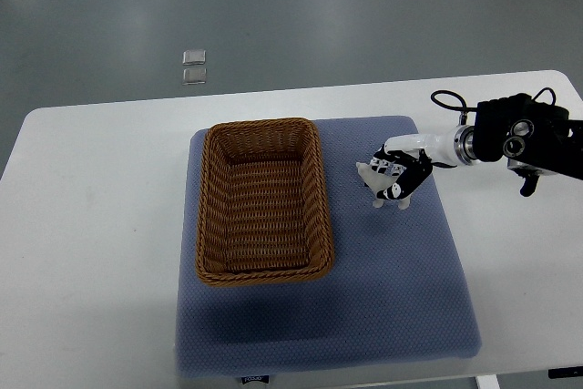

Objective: Place white bear in brown basket with right hand
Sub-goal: 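Lift the bear with the right hand away from the mat, then carry the bear over the wicker basket and lower it inside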

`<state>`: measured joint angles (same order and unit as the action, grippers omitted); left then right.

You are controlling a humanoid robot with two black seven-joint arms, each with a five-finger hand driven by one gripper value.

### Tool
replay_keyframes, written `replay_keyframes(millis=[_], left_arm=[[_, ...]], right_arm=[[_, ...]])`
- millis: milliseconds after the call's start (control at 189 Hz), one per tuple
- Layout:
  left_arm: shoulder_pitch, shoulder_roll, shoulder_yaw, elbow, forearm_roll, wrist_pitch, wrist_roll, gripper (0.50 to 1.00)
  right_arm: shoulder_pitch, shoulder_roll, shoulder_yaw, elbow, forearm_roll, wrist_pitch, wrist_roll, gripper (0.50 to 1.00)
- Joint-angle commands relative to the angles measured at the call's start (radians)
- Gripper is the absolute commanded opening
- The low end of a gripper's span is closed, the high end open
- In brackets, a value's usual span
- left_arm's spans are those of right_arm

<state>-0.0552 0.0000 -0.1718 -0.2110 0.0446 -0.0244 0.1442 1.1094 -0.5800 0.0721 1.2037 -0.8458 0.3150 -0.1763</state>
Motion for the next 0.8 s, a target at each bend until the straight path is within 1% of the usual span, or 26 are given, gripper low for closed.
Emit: replay_keyframes(millis=[0, 148, 243, 317, 434, 587, 794], left_arm=[[0.000, 0.000, 0.000, -0.004, 0.000, 0.000, 0.000, 1.000], [0.000, 0.000, 0.000, -0.005, 0.000, 0.000, 0.000, 1.000], [0.000, 0.000, -0.002, -0.007, 0.000, 0.000, 0.000, 1.000], [0.000, 0.000, -0.002, -0.007, 0.000, 0.000, 0.000, 1.000], [0.000, 0.000, -0.002, -0.007, 0.000, 0.000, 0.000, 1.000], [0.000, 0.000, -0.002, -0.007, 0.000, 0.000, 0.000, 1.000], [0.000, 0.000, -0.002, -0.007, 0.000, 0.000, 0.000, 1.000]], right_arm=[[0.061, -0.046, 0.011, 0.033, 0.014, 0.010, 0.000, 0.500], [0.190, -0.124, 0.012, 0.096, 0.017, 0.068, 0.000, 0.500], [0.266, -0.153, 0.011, 0.123, 0.022, 0.084, -0.002, 0.500], [0.300, -0.153, 0.011, 0.131, 0.034, 0.084, -0.003, 0.500], [0.311, -0.132, 0.009, 0.129, 0.039, 0.079, -0.005, 0.500], [0.328, -0.020, 0.003, 0.103, 0.040, 0.052, -0.005, 0.500], [0.336, 0.216, -0.018, -0.061, 0.039, 0.006, -0.003, 0.500]])
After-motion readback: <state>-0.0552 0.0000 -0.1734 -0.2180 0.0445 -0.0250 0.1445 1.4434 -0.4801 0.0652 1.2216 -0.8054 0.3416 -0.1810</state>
